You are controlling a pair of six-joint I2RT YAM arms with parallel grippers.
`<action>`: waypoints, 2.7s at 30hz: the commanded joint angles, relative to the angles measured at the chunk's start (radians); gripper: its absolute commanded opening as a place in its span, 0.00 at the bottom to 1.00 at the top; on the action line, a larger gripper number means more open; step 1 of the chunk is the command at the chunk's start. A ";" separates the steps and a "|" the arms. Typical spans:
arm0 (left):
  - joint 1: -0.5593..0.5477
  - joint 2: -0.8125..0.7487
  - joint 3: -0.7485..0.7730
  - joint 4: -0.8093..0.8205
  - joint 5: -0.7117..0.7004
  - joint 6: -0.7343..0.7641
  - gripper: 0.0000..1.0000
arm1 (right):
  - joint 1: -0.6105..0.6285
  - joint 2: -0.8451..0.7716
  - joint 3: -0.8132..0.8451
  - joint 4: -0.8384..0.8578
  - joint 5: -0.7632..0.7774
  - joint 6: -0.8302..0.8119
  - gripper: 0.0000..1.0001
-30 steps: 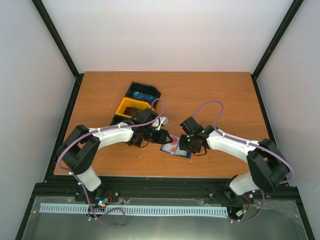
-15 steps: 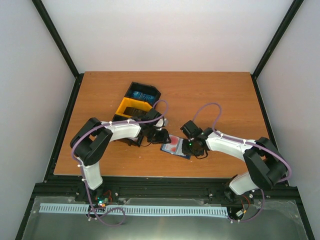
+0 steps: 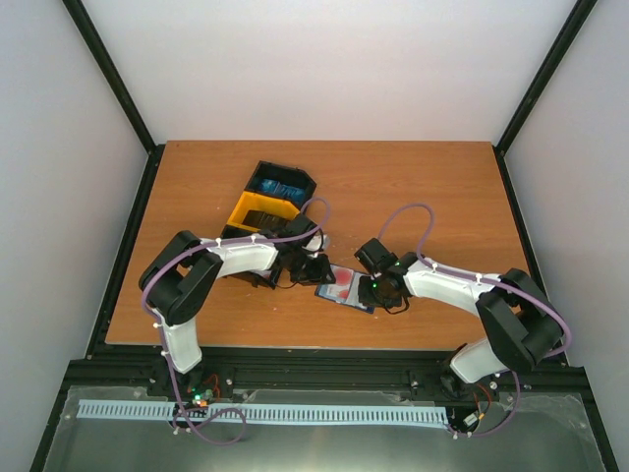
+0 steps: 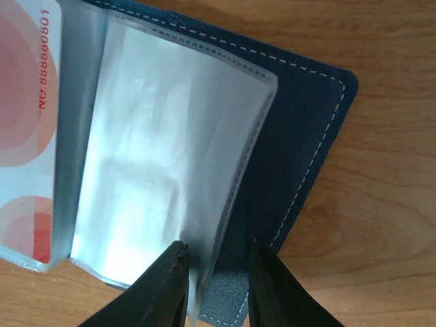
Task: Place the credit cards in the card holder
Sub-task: Insert the credit card into the card holder.
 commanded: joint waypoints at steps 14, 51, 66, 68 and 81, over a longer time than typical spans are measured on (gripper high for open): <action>-0.013 -0.012 0.033 0.072 0.249 -0.033 0.30 | 0.006 0.030 -0.013 0.003 0.030 0.000 0.24; -0.013 0.035 0.034 0.126 0.292 -0.035 0.31 | 0.006 -0.051 -0.043 0.029 0.033 0.028 0.23; -0.035 0.082 0.084 -0.003 0.222 -0.012 0.38 | 0.006 -0.086 -0.042 0.043 0.029 0.023 0.23; -0.038 0.085 0.091 -0.008 0.229 -0.007 0.41 | 0.006 -0.090 -0.044 0.049 0.026 0.023 0.23; -0.052 0.121 0.127 0.007 0.261 0.012 0.21 | 0.006 -0.228 -0.033 -0.058 0.178 0.078 0.25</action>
